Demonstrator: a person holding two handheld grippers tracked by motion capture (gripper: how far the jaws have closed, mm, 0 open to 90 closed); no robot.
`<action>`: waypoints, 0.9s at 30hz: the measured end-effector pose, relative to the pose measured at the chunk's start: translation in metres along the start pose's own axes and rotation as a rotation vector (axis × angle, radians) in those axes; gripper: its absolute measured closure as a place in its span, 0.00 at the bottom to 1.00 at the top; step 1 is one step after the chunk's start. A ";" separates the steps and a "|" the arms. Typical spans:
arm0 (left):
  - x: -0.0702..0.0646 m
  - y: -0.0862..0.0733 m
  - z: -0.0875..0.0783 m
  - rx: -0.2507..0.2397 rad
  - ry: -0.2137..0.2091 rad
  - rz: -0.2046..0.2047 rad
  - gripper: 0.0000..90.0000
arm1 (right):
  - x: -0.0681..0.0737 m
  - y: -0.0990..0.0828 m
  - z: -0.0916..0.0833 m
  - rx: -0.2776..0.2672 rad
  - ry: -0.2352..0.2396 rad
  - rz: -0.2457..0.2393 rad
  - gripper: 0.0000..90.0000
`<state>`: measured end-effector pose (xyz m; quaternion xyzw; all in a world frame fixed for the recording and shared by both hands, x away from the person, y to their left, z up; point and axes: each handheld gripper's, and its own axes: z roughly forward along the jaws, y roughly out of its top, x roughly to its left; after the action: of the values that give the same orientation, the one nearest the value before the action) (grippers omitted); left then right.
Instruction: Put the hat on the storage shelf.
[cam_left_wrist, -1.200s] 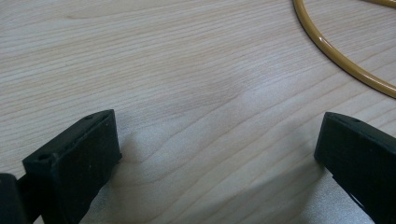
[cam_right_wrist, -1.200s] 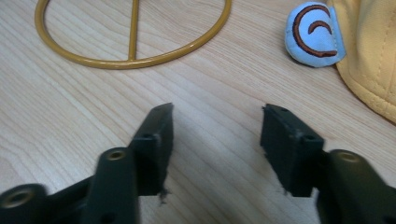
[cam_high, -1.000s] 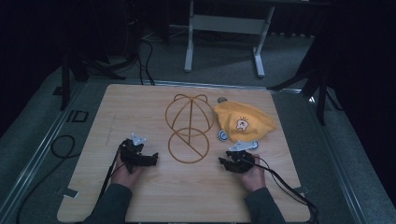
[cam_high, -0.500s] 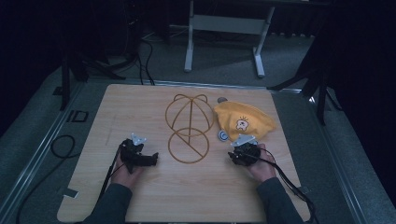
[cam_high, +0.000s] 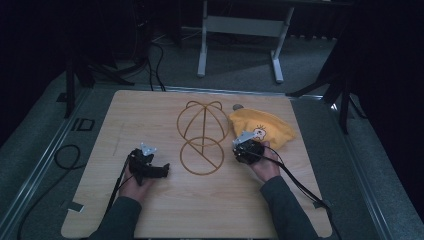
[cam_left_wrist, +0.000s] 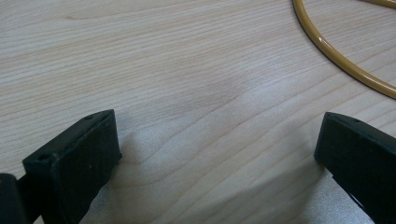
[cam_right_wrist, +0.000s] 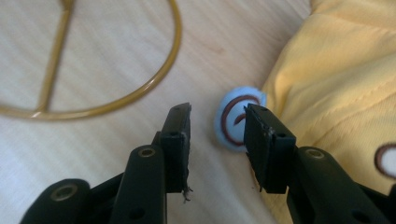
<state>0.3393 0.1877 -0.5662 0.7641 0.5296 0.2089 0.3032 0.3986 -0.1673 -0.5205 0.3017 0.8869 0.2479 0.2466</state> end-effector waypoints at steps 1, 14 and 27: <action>0.000 0.000 0.000 0.000 0.000 0.000 0.00 | -0.001 0.002 0.002 0.001 -0.002 0.004 0.67; 0.000 0.000 0.000 0.000 0.000 0.001 0.00 | -0.006 0.010 0.028 0.038 -0.044 0.032 0.63; 0.000 0.000 0.000 0.000 0.000 0.000 0.00 | -0.014 0.010 0.032 0.106 -0.029 0.069 0.91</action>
<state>0.3393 0.1878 -0.5662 0.7643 0.5295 0.2089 0.3031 0.4318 -0.1599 -0.5348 0.3481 0.8843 0.2046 0.2344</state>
